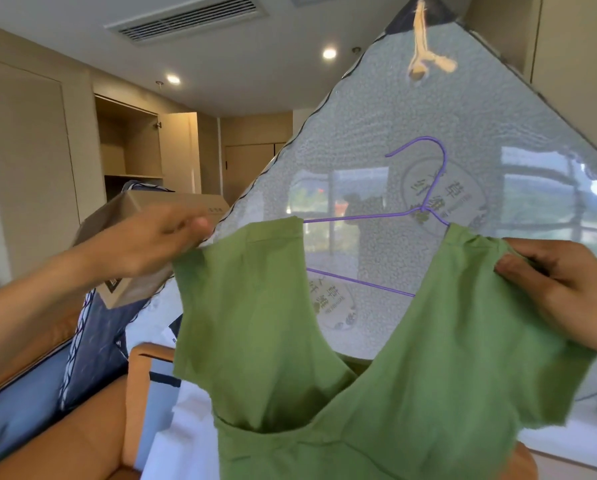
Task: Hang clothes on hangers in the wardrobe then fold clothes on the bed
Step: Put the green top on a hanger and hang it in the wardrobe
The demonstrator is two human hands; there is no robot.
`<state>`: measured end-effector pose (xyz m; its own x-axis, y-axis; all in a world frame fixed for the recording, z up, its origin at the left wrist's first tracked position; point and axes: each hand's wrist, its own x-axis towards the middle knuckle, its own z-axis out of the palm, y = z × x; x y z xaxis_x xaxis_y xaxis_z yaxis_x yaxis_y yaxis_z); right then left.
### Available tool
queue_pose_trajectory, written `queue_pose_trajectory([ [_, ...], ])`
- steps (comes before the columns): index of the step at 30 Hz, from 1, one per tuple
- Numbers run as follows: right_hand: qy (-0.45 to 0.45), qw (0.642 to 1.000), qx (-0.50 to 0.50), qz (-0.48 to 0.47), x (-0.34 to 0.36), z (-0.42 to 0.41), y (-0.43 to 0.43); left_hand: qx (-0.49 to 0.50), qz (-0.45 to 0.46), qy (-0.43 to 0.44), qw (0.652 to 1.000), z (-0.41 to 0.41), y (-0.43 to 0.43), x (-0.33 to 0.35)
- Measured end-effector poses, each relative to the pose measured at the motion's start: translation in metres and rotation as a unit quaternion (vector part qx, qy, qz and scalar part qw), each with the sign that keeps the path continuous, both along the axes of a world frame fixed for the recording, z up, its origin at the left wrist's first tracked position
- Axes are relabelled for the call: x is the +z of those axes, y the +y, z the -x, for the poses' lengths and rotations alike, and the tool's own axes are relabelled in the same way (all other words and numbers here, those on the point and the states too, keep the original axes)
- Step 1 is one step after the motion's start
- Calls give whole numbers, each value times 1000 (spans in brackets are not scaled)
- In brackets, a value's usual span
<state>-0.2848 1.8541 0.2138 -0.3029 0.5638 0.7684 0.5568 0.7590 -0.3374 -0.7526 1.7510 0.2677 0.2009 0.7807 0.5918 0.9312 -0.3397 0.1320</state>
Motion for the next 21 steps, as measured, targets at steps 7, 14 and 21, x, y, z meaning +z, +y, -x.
queue_pose_trajectory([
  [7, -31, 999, 36, 5, 1, 7, -10, -118, -116, 27, 986, -84, 0, -1],
  [14, -38, 998, 47, -17, 3, 7, -32, -109, -93, -22, 989, -118, 3, -20],
  [21, -52, 988, 146, 27, 0, -6, -13, -43, -156, 19, 987, -121, -12, -34],
])
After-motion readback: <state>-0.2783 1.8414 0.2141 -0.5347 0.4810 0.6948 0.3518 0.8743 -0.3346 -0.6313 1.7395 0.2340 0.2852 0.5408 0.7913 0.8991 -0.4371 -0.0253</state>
